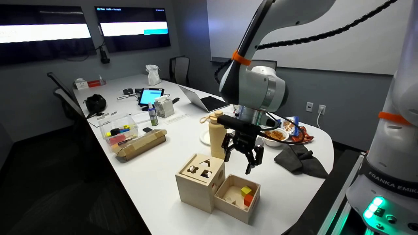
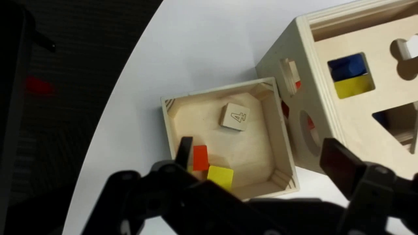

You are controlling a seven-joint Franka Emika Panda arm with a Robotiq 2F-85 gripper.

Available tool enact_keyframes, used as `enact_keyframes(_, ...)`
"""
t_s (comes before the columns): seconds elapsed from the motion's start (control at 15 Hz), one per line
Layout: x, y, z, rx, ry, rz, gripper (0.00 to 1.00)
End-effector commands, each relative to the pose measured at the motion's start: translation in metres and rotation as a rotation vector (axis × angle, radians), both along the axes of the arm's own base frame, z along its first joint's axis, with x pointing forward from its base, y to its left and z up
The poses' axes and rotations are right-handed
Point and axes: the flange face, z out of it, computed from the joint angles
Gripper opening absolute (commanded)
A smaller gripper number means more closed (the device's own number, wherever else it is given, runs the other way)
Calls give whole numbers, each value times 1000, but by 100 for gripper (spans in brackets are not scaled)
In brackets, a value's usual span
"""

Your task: Pick up a block from the small box and put it inside the bigger box

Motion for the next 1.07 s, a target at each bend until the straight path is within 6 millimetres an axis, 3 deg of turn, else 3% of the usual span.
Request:
enact_keyframes(0.0,9,8,-22,51,23,-85,100)
enact_keyframes(0.87,7,10,-86,76,144,-181,100)
enact_keyframes(1.0,10,11,-92,80,154,-182,93)
